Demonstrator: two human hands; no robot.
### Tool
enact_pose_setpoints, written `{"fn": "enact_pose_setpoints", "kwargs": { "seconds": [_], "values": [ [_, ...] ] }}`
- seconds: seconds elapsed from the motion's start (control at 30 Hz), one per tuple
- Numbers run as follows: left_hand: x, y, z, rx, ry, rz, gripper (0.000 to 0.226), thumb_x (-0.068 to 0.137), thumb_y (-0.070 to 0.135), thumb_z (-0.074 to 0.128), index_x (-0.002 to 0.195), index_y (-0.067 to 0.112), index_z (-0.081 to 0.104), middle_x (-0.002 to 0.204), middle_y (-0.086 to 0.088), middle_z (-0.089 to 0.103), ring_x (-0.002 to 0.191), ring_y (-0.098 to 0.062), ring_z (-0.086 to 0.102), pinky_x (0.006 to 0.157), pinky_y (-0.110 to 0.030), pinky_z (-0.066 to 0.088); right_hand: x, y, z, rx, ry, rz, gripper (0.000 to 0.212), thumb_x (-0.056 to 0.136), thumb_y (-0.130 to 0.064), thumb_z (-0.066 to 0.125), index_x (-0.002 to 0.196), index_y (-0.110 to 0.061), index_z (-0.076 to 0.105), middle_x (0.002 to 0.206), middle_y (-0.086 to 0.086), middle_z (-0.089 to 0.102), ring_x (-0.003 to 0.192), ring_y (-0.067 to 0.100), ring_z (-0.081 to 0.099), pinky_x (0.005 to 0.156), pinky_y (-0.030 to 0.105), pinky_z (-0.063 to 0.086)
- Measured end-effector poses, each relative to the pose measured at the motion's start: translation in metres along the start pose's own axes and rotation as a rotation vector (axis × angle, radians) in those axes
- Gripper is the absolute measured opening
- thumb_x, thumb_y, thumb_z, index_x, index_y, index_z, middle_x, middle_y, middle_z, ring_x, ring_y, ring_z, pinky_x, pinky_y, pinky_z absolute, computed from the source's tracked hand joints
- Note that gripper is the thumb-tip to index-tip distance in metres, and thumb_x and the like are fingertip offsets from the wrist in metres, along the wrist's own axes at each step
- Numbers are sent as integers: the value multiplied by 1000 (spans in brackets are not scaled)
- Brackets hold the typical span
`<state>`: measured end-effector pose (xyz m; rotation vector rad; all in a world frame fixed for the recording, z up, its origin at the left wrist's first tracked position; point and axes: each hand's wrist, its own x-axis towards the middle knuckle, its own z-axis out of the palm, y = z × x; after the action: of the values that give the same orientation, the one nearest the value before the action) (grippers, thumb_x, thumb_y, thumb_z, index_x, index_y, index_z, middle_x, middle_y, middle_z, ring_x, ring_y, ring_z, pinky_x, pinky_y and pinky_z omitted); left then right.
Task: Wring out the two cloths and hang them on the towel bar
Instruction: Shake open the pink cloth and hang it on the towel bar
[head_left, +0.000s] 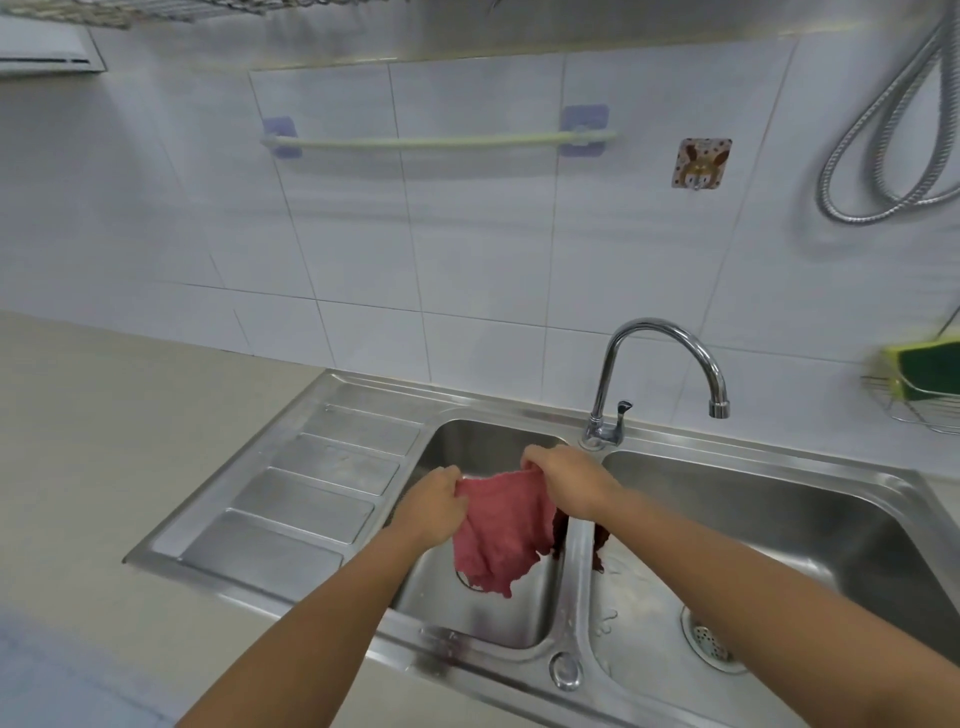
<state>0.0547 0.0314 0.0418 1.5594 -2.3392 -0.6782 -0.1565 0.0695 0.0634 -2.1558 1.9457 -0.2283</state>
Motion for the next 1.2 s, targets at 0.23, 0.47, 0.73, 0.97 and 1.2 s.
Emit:
{"fn": "enact_pose_setpoints", "kwargs": {
  "seconds": [0.23,0.47,0.73,0.97,1.2],
  "values": [
    [1,7,1,-83,-78,-7,17,95,19,40,78,18,40,70,2,50,63,-13,44,60,-30,37,-2,-2,6,38,-103,-13,18,85,-9,42,68,-12,46,77,9,55,88,33,57,76,37,43],
    [-5,-4,3,-94,-119,10,14,89,26,53,79,23,44,75,5,55,66,-10,49,62,-28,41,-5,-7,4,-201,-29,-52,20,92,-39,53,91,-19,54,95,3,68,102,24,56,79,35,29],
    [0,-25,9,362,56,86,17,93,20,58,104,15,70,101,-3,66,90,-18,63,82,-28,52,-5,12,-1,-498,-3,-86,13,88,-14,51,99,-15,58,93,8,70,94,29,60,86,38,37],
    [11,-34,-5,530,313,205,12,84,27,68,90,27,78,102,1,70,100,-21,59,88,-35,41,4,13,-5,-328,-74,7,26,85,-14,52,102,-21,71,102,5,71,99,28,64,79,35,50],
    [38,3,-94,-83,693,219,41,89,2,46,123,16,64,112,-10,72,115,-35,58,108,-40,37,38,-17,-78,-21,686,68,47,76,-10,51,117,-25,68,109,8,72,107,28,61,97,37,34]
  ]
}}
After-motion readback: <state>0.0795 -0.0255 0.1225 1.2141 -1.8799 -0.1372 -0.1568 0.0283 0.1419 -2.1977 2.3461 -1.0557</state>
